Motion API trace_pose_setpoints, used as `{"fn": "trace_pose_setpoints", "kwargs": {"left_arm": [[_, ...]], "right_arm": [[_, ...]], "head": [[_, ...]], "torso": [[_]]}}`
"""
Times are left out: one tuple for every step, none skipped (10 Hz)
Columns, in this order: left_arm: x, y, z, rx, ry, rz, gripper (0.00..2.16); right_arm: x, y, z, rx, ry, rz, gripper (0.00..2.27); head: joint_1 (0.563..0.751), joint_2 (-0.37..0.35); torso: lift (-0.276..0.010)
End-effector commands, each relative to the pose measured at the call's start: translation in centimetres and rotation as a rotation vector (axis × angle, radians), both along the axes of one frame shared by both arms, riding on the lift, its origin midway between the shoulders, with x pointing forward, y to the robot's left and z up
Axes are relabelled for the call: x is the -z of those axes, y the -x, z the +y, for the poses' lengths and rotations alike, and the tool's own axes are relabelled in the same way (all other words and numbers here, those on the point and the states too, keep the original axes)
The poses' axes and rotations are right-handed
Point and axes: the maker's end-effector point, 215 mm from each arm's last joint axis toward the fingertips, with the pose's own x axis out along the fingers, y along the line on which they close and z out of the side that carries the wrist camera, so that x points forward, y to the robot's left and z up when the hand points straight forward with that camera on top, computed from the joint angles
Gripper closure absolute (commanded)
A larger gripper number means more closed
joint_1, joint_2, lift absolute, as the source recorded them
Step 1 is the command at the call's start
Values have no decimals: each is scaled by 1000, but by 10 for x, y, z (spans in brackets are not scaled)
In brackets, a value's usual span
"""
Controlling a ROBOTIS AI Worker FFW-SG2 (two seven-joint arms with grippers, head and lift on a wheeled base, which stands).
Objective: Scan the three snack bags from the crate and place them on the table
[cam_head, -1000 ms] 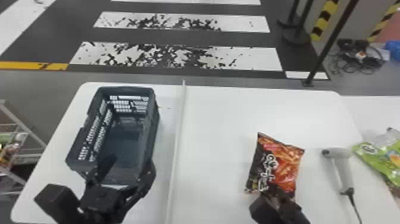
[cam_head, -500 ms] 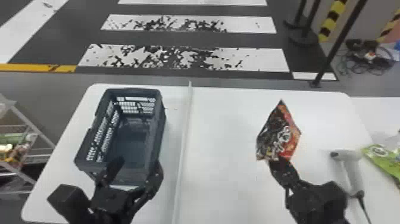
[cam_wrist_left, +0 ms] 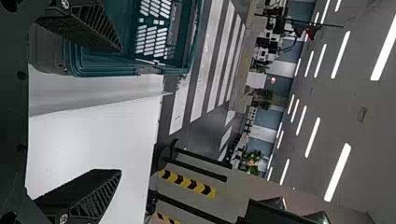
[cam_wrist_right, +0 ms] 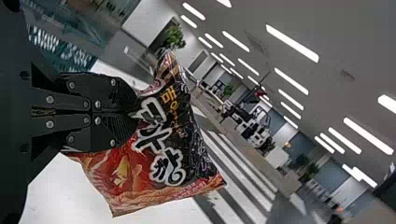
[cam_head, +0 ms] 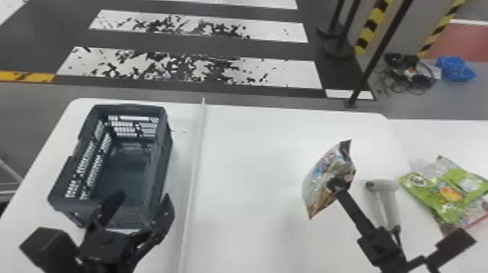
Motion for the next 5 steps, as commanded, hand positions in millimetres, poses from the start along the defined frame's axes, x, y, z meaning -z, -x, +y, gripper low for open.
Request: {"fn": "trace_pose_setpoints", "kwargs": {"left_arm": [[1,-1,-2,2,0,0,73],[2,-2,-2,0,0,-5,73],[3,-2,-3,0,1,-6,73],[1,-3,-3,-1,2,-14,73],[-1,-3,-4,-1,4,-18,73]], "right_arm": [[13,9,9,-30,-301,78,2216],[9,12,2,-2,-397,66,2216],[16,17,-4,27,-410,82,2216],[30,20,-14,69,-382,114,2199],[60,25,-29,141,-326,191,1916]], "head": [[695,-93],[695,-89],[695,-88],[695,-100],[695,-108]], "torso": [[-37],[-37],[-37],[-37],[-37]]}}
